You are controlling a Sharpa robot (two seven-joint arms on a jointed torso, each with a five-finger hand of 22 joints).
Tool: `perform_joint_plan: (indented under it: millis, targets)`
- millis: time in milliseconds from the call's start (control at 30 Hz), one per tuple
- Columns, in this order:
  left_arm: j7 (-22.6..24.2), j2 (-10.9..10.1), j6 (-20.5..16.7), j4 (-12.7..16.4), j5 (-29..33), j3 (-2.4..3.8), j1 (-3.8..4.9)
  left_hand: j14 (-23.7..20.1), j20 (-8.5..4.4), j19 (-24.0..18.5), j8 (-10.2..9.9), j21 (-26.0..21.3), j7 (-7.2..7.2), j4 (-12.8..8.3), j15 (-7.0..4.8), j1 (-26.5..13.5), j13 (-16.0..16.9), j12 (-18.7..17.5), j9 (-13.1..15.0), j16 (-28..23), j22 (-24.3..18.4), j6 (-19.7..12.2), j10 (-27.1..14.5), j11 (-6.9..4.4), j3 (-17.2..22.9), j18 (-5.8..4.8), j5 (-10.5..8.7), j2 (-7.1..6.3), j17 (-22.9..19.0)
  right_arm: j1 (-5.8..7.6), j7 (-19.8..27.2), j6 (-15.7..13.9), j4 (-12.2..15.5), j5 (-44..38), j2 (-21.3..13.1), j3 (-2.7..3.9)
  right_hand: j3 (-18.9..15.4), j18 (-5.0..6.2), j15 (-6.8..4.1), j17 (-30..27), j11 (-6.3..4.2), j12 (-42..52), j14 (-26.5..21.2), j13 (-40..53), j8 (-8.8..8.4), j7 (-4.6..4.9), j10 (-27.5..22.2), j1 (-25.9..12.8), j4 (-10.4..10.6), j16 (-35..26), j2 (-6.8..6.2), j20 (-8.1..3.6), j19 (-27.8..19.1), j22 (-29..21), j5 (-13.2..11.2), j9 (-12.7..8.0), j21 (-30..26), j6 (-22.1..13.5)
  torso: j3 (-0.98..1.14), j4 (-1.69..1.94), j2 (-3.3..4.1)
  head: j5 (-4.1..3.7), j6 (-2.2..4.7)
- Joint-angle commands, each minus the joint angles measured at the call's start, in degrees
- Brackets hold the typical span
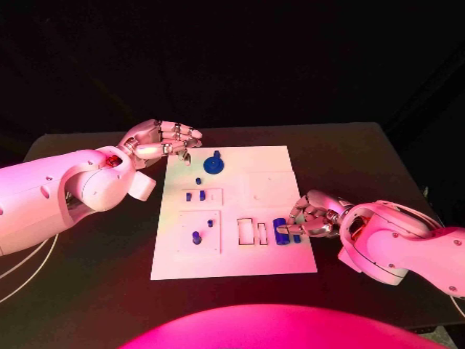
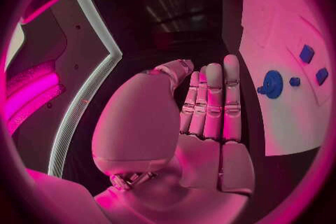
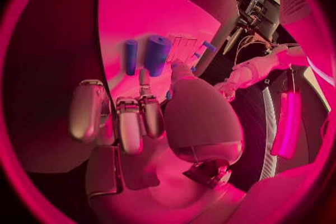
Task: Assemble the parts on the task board
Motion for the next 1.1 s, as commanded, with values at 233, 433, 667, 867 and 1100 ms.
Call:
perform_joint_plan:
  millis: [233, 433, 667, 867, 1100]
  targets:
    - [0.48, -0.07, 0.87, 0.2, 0.28, 0.03, 0.0, -0.25, 0.1, -0.13, -0.34, -0.32, 0.34, 0.0, -0.04, 0.03, -0.08, -0.34, -0.06, -0.3, 0.0, 0.09, 0.22, 0.06, -0.41, 0.32, 0.21, 0.38, -0.07, -0.54, -1.77, 4.27, -1.75, -3.31, 2.27, -0.01, -1.25, -0.32, -0.3, 12.81, -0.09, -0.02, 5.48, 4.91, 0.56, -0.32, 0.08, -1.99, 0.01, 0.44, -0.08, -0.16, 1.38, 10.26, -1.47, 0.37, 0.02, 0.27, 0.05, -0.04, -0.03, 0.14, -0.18]
    - [-0.07, -0.11, 1.7, 0.25, 0.28, 0.03, 0.0, -0.35, 0.16, -0.22, -0.4, -0.46, 0.38, 0.22, 0.02, -0.25, -0.14, -0.48, -0.11, -0.34, -0.05, 0.04, 0.12, 0.12, -0.52, 0.31, 0.21, 0.38, -0.08, -0.9, -2.08, 6.29, -2.95, -3.9, 3.7, -0.05, -1.21, -0.31, -0.32, 12.83, -0.12, -0.09, 5.48, 4.87, 0.7, -0.36, 0.04, -2.04, -0.04, 0.45, 0.23, -0.17, 1.36, 10.24, -1.77, 0.45, -0.05, 0.35, 0.05, 0.05, 0.05, 0.09, -0.3]
    - [-0.11, -0.14, 1.81, 0.26, 0.28, 0.03, 0.0, -0.4, 0.19, -0.26, -0.41, -0.52, 0.38, 0.3, 0.05, -0.33, -0.16, -0.52, -0.12, -0.36, -0.08, 0.02, 0.07, 0.13, -0.54, 0.31, 0.22, 0.39, -0.08, -1.11, -2.46, 8.16, -4.05, -4.44, 4.67, -0.13, -1.19, -0.29, -0.33, 12.92, -0.15, -0.07, 5.5, 4.95, 0.79, -0.39, 0.08, -1.87, -0.09, 0.48, 0.29, -0.18, 1.33, 10.22, -1.9, 0.5, -0.15, 0.41, -0.01, -0.01, -0.01, 0.26, -0.4]
    - [-0.06, -0.11, 1.82, 0.26, 0.28, 0.03, 0.0, -0.4, 0.19, -0.26, -0.41, -0.52, 0.38, 0.3, 0.05, -0.33, -0.16, -0.52, -0.12, -0.36, -0.08, 0.02, 0.07, 0.13, -0.54, 0.31, 0.22, 0.39, -0.08, -1.16, -2.66, 8.21, -4.42, -4.68, 5.18, -0.16, -1.26, -0.31, -0.4, 13.08, -0.25, 0.07, 5.53, 5.26, 1.12, -0.52, 0.27, -1.93, -0.07, 0.53, 0.47, -0.22, 1.36, 10.26, -2.03, 0.66, 0.02, 0.76, 0.0, -0.05, -0.06, 0.17, -0.42]
    - [-0.11, -0.17, 1.8, 0.26, 0.28, 0.03, 0.0, -0.4, 0.19, -0.26, -0.41, -0.52, 0.38, 0.3, 0.05, -0.33, -0.16, -0.52, -0.12, -0.36, -0.08, 0.02, 0.07, 0.13, -0.54, 0.31, 0.22, 0.39, -0.08, -1.19, -2.73, 7.82, -4.25, -4.18, 5.25, -0.17, -0.21, -0.4, -0.78, 13.48, -0.68, 0.13, 5.62, 5.97, 1.88, -0.97, 0.68, 1.49, -0.29, 0.66, 1.35, -0.56, 1.5, 10.38, 2.29, 1.05, 0.64, 1.19, 0.02, 0.03, -0.01, 0.13, -0.38]
